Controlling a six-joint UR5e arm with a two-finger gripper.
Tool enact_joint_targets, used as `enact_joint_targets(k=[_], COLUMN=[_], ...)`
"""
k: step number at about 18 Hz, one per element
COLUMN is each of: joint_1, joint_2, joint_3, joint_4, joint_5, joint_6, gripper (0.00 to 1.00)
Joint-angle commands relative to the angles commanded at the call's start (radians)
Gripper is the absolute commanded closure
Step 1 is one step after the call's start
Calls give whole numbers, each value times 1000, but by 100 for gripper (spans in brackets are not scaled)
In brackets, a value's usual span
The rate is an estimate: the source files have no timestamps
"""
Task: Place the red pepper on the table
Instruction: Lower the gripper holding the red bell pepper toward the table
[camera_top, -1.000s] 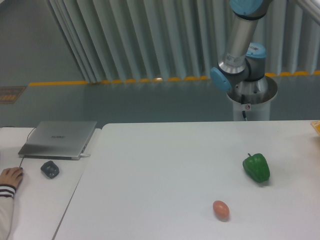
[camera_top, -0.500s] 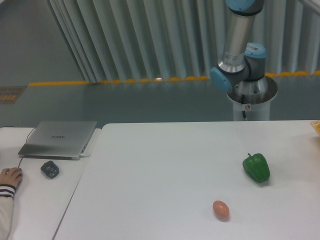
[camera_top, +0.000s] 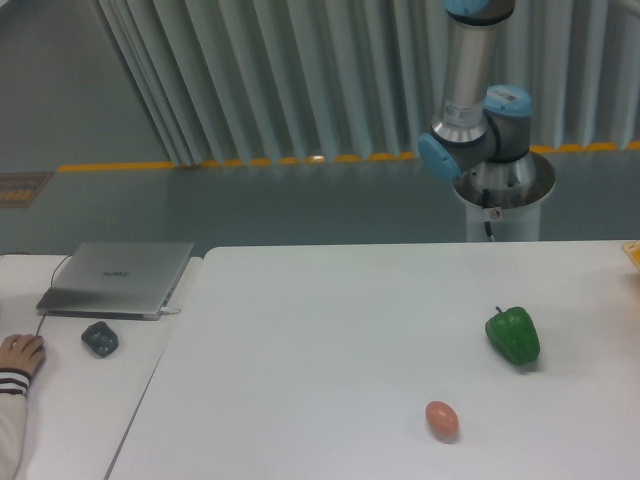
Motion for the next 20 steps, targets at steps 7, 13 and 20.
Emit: enact_joint_targets(k=[7,13,20], joint_1=[-164,-282,-338], joint_2=[-43,-127,-172], joint_3=[5,0,0], joint_4=[92,210,275], joint_5=[-25,-21,-21], joint_6=[-380,-600,-753], gripper=[46,46,46])
